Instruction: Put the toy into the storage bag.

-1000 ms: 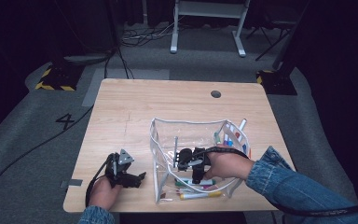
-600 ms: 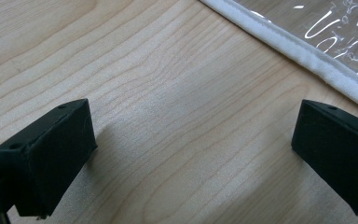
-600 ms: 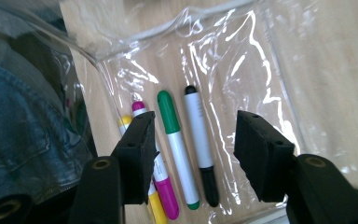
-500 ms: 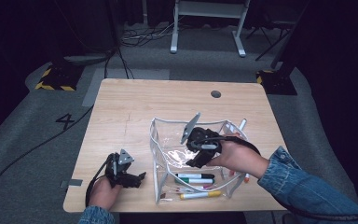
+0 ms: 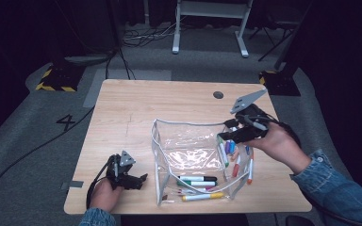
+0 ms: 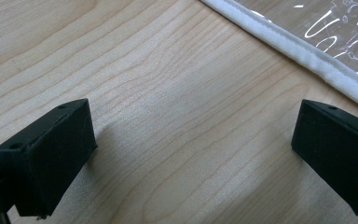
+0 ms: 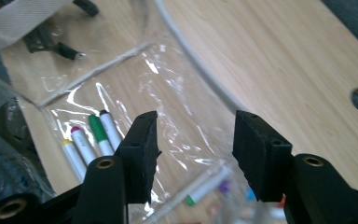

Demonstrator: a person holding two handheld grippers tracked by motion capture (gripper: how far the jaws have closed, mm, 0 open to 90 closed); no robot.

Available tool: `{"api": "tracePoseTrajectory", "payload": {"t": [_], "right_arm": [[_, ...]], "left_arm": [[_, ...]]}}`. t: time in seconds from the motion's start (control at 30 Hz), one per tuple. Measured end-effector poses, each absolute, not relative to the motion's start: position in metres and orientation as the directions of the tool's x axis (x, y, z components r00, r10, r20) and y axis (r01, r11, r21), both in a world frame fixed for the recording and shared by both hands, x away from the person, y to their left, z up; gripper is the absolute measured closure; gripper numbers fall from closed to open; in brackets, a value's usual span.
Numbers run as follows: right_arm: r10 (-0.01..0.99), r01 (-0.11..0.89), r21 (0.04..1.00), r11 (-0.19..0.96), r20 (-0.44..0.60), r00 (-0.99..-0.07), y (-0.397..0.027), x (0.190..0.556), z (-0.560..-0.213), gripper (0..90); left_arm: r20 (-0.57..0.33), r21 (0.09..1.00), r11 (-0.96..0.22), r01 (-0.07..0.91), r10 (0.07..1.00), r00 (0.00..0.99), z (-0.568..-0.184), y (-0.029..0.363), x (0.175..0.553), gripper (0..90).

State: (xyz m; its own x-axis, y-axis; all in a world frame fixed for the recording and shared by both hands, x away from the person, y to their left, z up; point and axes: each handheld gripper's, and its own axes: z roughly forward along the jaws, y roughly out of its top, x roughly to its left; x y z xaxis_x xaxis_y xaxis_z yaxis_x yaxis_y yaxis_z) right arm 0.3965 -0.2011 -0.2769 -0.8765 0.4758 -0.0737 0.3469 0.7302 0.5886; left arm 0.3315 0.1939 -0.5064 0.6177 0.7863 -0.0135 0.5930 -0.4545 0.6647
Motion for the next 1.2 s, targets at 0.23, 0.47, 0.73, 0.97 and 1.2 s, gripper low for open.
{"api": "tracePoseTrajectory", "payload": {"t": [0.23, 0.47, 0.73, 0.97, 1.2], "right_arm": [[0.590, 0.445, 0.603, 0.662, -0.054, -0.805, -0.260, 0.404, -0.289, 48.6], [0.611, 0.509, 0.674, 0.535, 0.107, -0.784, -0.299, 0.400, -0.311, 46.3], [0.689, 0.551, 0.684, 0.478, 0.098, -0.719, -0.329, 0.391, -0.321, 45.7], [0.733, 0.632, 0.553, 0.543, 0.055, -0.678, -0.333, 0.397, -0.389, 44.8], [0.745, 0.671, 0.479, 0.565, 0.052, -0.665, -0.327, 0.399, -0.434, 43.5]], "left_arm": [[-0.013, 0.664, -0.456, 0.593, 0.786, 0.618, -0.506, 0.194, 0.331, 0.0], [-0.012, 0.668, -0.452, 0.591, 0.788, 0.616, -0.507, 0.194, 0.331, 0.0], [-0.021, 0.667, -0.447, 0.596, 0.788, 0.615, -0.507, 0.193, 0.330, 0.0], [-0.021, 0.667, -0.448, 0.596, 0.788, 0.615, -0.507, 0.193, 0.330, 0.0], [-0.024, 0.667, -0.445, 0.598, 0.789, 0.614, -0.507, 0.193, 0.330, 0.0]]}}
